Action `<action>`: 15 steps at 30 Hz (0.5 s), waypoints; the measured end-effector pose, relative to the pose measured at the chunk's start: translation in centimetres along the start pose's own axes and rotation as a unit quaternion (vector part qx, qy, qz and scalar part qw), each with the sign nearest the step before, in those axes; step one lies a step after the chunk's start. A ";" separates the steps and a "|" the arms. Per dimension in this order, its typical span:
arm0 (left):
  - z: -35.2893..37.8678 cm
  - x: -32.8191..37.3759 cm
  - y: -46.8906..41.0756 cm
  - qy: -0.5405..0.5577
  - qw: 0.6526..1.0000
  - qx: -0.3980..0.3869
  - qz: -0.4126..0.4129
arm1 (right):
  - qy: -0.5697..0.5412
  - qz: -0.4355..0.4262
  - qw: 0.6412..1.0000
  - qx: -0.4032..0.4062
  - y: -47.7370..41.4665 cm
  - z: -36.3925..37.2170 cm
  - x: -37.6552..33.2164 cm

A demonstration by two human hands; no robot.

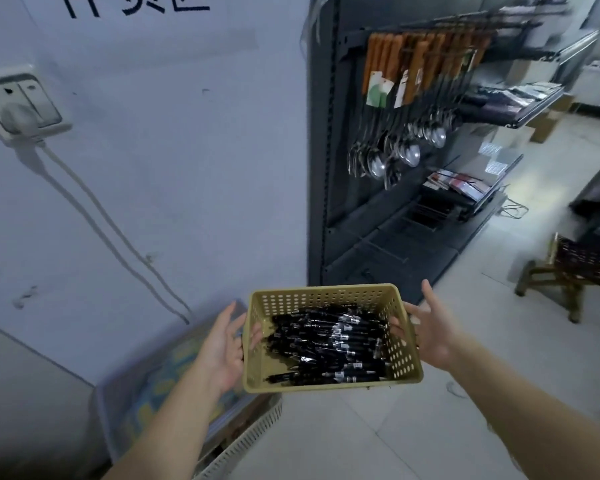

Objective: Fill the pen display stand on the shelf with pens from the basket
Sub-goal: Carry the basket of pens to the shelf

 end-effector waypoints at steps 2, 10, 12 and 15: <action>2.0 -0.7 -0.7 -0.005 1.000 -0.005 -0.006 | -0.006 -0.009 1.000 0.012 0.5 -2.0 -0.5; 12.1 -4.7 -3.4 -0.037 0.999 -0.013 -0.020 | -0.068 -0.025 0.997 0.037 2.3 -11.1 -3.5; 14.9 -5.9 -4.2 -0.048 0.998 -0.020 -0.028 | -0.083 -0.029 0.995 0.042 2.8 -13.7 -4.6; 19.2 -7.8 -5.5 -0.055 0.997 -0.025 -0.037 | -0.102 -0.034 0.993 0.050 3.2 -17.9 -6.6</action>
Point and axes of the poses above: each hand's wrist, its own y-axis away from the middle knuckle, its own z-axis out of the palm, x = y × z, the point moved 1 cm from there along -y, towards the middle knuckle, and after that the axes turned 6 degrees about -x, right-handed, at the moved point
